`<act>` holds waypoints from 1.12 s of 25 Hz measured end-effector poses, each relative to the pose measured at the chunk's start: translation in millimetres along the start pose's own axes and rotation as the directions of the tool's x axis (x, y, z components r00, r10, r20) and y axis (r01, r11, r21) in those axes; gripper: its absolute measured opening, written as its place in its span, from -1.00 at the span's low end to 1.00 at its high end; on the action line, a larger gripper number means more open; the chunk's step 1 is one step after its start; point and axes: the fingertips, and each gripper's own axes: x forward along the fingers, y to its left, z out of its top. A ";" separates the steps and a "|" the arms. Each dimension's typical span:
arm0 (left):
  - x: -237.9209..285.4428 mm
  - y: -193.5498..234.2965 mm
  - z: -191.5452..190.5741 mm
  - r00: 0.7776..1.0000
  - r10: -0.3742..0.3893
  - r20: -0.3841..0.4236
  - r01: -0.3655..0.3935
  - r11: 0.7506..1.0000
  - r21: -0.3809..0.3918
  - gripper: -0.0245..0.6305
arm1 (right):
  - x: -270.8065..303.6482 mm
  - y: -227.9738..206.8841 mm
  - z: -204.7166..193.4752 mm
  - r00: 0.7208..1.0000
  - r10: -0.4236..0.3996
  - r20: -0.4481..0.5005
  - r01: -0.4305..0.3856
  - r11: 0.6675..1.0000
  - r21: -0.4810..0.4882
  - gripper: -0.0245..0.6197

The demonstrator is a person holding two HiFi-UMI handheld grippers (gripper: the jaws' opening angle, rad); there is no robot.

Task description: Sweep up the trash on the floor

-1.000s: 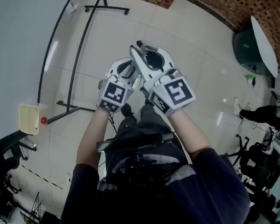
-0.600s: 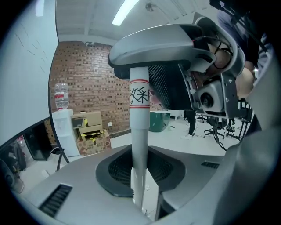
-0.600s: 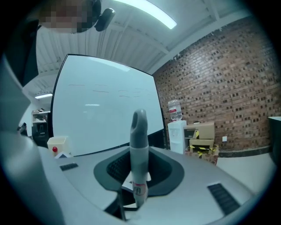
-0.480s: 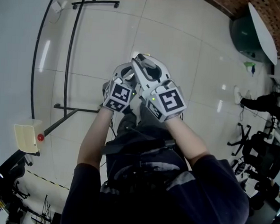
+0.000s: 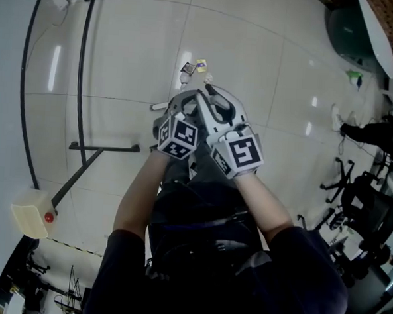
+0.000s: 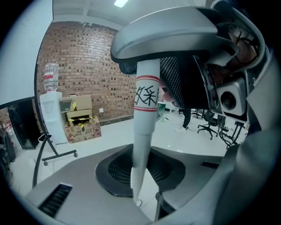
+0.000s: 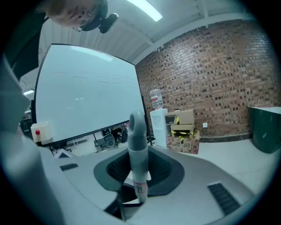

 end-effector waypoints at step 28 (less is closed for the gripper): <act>142.1 -20.0 56.1 0.994 -0.109 0.022 0.105 0.985 0.136 -0.69 | -4.5 -173.5 3.4 0.971 -0.240 0.007 0.241 0.971 -0.011 -0.58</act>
